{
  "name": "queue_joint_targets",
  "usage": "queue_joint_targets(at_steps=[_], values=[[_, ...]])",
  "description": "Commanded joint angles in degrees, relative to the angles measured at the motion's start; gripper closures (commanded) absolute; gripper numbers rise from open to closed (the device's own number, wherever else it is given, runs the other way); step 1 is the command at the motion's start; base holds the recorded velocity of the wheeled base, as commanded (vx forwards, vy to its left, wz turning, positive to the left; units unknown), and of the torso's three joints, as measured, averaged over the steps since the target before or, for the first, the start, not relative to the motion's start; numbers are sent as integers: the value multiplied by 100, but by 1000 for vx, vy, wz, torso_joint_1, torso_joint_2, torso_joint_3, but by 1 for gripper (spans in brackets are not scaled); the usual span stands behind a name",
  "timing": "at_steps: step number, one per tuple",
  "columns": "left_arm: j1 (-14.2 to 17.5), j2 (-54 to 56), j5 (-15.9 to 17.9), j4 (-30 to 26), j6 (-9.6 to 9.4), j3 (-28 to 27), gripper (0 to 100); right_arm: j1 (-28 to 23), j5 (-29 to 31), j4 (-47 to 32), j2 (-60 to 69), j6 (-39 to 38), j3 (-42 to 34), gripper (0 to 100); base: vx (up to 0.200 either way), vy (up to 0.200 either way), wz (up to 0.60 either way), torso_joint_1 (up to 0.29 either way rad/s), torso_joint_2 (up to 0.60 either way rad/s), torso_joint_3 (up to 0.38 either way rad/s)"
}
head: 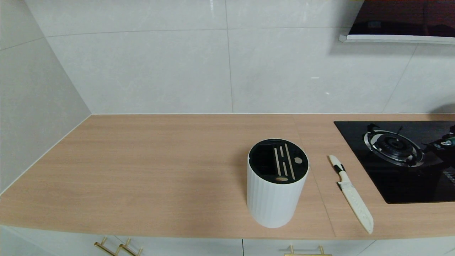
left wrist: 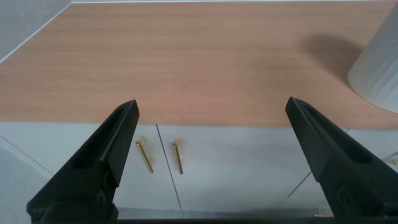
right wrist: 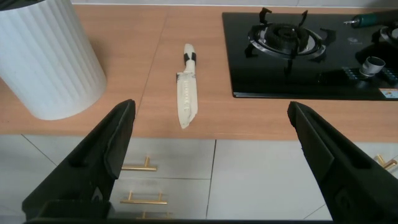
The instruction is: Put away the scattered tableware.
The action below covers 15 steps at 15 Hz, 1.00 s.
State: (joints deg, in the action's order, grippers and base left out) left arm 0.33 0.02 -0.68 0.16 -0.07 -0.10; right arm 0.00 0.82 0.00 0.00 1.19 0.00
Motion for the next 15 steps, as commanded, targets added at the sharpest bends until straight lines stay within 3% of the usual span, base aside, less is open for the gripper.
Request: queue_joint_targets(at_steps=[1, 7, 8, 9, 11, 15], values=[[2, -2, -2, 2, -1, 1, 0, 0, -3, 0, -9, 4, 0, 0, 0, 0, 0, 0, 0, 0], [2, -2, -2, 2, -1, 1, 0, 0, -38, 9, -26, 144, 44, 0, 0, 0, 0, 0, 0, 0], [2, -2, -2, 2, -1, 1, 0, 44, -214, 35, -185, 83, 378, 0, 0, 0, 0, 0, 0, 0], [2, -2, -2, 2, -1, 1, 0, 149, -468, -26, -519, -146, 800, 0, 0, 0, 0, 0, 0, 0], [2, -2, -2, 2, -1, 1, 0, 343, -732, -53, -1521, -163, 923, 0, 0, 0, 0, 0, 0, 0], [2, -2, -2, 2, -1, 1, 0, 686, -750, 105, -4544, -111, 1564, 0, 0, 0, 0, 0, 0, 0]])
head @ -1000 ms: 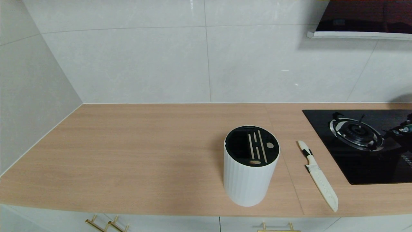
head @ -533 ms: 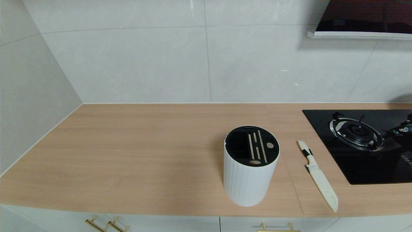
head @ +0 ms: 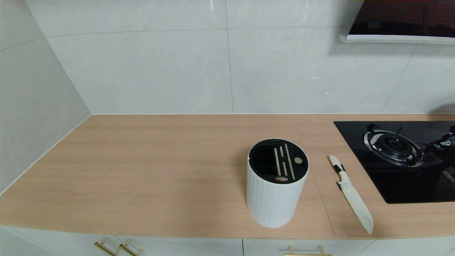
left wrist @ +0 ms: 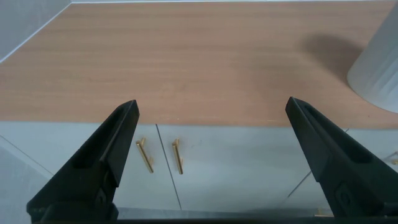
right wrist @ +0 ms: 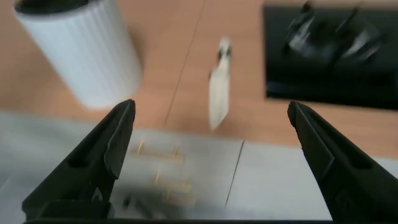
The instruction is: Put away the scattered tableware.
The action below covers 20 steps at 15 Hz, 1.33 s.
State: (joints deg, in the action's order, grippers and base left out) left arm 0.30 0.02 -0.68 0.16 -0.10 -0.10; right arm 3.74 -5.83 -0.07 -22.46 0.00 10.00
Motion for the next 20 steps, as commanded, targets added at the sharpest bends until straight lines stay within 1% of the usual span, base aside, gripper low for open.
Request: queue_joint_targets(at_steps=[1, 2, 3, 6, 7, 8, 10, 12, 14, 18, 20], values=[[5, -2, -2, 2, 1, 1, 0, 478, -68, 324, -2922, 9, 749, 0, 0, 0, 0, 0, 0, 0], [5, -2, -2, 2, 1, 1, 0, 593, -85, 552, -3459, 62, 899, 0, 0, 0, 0, 0, 0, 0], [5, -2, -2, 2, 1, 1, 0, 593, -76, 833, -4021, 88, 1022, 0, 0, 0, 0, 0, 0, 0], [5, -2, -2, 2, 1, 1, 0, 601, 20, 1950, -5629, 79, 1242, 0, 0, 0, 0, 0, 0, 0], [5, -2, -2, 2, 1, 1, 0, 601, 99, 2231, -6007, 88, 1277, 0, 0, 0, 0, 0, 0, 0], [5, -2, -2, 2, 1, 1, 0, 593, 310, 2864, -6702, 158, 1391, 0, 0, 0, 0, 0, 0, 0], [5, -2, -2, 2, 1, 1, 0, 601, 618, 3760, -7616, 255, 1637, 0, 0, 0, 0, 0, 0, 0], [5, -2, -2, 2, 1, 1, 0, 593, 662, 4103, -8213, 246, 1945, 0, 0, 0, 0, 0, 0, 0], [5, -2, -2, 2, 1, 1, 0, 584, 671, 4296, -8697, 246, 2138, 0, 0, 0, 0, 0, 0, 0], [5, -2, -2, 2, 1, 1, 0, 469, 776, 4991, -9629, 255, 2516, 0, 0, 0, 0, 0, 0, 0], [5, -2, -2, 2, 1, 1, 0, 443, 873, 5000, -9743, 255, 2551, 0, 0, 0, 0, 0, 0, 0]])
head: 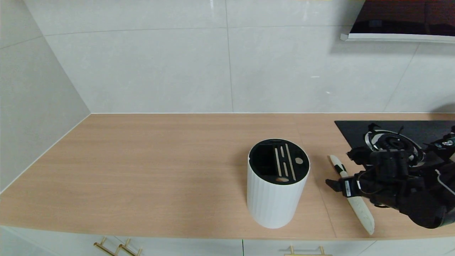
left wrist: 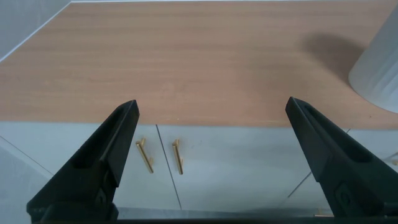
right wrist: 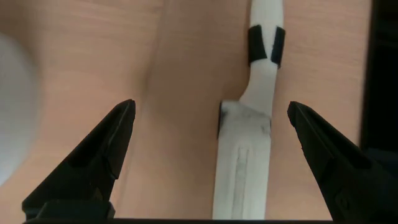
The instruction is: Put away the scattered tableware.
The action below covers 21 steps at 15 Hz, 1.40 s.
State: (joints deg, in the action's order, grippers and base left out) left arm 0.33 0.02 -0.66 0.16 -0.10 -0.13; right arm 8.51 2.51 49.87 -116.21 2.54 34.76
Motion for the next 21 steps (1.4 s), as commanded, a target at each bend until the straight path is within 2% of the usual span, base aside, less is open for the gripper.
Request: queue_joint_targets(at_steps=[1, 14, 15, 21], values=[[2, -2, -4, 2, 1, 5, 0, -69, 39, 5, -376, 1, 75, 0, 0, 0, 0, 0, 0, 0], [2, -2, -4, 2, 1, -4, 0, -288, 127, 128, -543, 1, 146, 0, 0, 0, 0, 0, 0, 0], [2, -2, -4, 2, 1, 5, 0, -288, 118, 128, -534, 1, 137, 100, 0, 0, 0, 0, 0, 0], [2, -2, -4, 2, 1, 5, 0, -324, 118, 119, -534, 36, 110, 100, 0, 0, 0, 0, 0, 0]])
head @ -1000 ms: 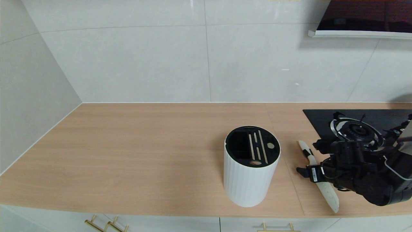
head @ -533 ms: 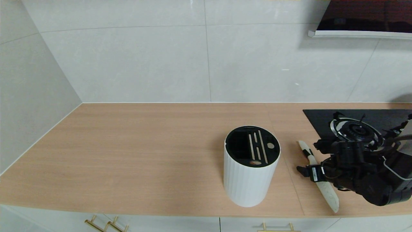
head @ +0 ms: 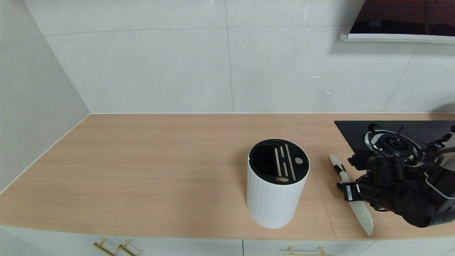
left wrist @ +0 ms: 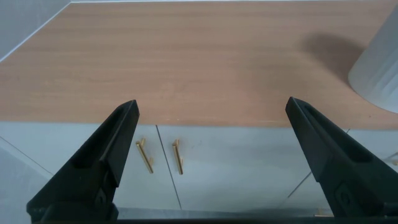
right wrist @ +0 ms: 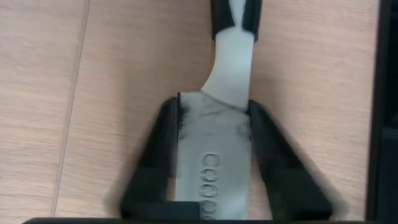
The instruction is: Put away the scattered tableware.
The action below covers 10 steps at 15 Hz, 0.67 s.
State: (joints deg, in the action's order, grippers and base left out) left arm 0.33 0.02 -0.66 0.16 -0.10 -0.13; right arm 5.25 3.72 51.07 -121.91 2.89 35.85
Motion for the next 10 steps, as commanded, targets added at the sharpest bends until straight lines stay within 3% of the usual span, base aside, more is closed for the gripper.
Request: queue_joint_targets(at_steps=[1, 6, 10], values=[[2, -2, -4, 2, 1, -4, 0, 2, 6, 0, 35, 1, 1, 100, 0, 0, 0, 0, 0, 0], [2, -2, -4, 2, 1, 5, 0, -7, -3, 0, 361, -8, -8, 100, 0, 0, 0, 0, 0, 0], [2, -2, 13, 2, -105, 5, 0, 134, -11, -150, 1512, -34, -131, 100, 0, 0, 0, 0, 0, 0]])
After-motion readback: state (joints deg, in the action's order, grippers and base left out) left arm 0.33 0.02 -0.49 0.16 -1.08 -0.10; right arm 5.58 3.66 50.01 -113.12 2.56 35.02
